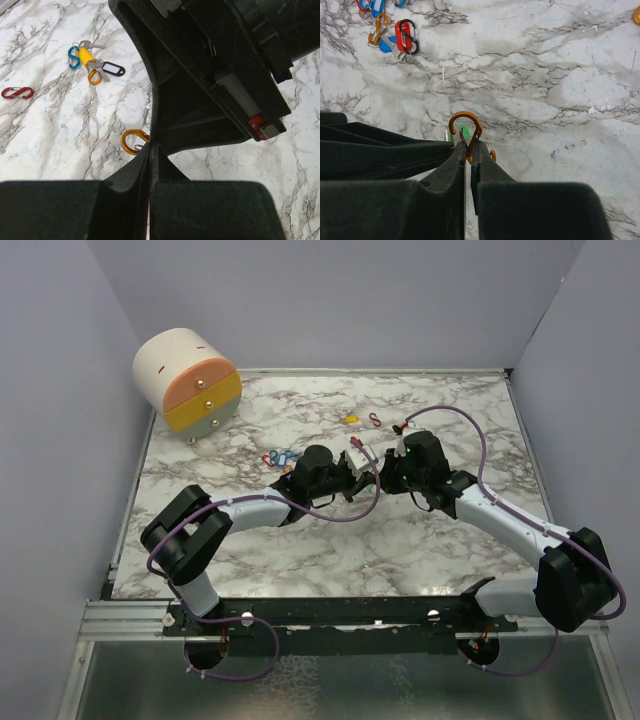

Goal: Put the keys on the keyring

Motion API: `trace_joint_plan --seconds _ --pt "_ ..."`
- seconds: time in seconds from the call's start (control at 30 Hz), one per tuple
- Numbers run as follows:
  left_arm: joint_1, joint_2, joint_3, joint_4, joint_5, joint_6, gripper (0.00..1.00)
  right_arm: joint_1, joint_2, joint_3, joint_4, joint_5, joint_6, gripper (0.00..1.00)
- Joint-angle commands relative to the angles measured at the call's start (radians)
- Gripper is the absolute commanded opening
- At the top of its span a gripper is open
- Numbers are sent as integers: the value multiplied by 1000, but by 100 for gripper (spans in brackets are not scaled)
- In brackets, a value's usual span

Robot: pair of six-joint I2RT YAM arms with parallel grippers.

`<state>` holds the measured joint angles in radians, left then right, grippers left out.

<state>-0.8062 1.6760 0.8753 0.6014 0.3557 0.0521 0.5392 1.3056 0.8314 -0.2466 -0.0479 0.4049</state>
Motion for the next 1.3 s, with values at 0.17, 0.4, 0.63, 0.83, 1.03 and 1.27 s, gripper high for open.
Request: trace_joint_plan --seconds 0.17,0.4,0.63,0.83,1.03,1.27 --pt "-3 4 30 28 3 17 0 -1 -20 27 3 -27 -14 1" --pt "-4 10 36 28 -11 21 0 -1 -35 21 -3 -28 -18 1" --pt "-2 16 44 27 -21 26 0 -1 -39 17 -7 -33 -24 1" --pt "-1 14 45 28 -22 31 0 -2 -42 8 -5 -33 -24 1" --pt "-2 19 47 27 -23 32 0 -1 -54 5 -9 -33 -25 1" --pt "-2 19 50 27 -33 40 0 -1 -64 -1 -13 -41 -28 1"
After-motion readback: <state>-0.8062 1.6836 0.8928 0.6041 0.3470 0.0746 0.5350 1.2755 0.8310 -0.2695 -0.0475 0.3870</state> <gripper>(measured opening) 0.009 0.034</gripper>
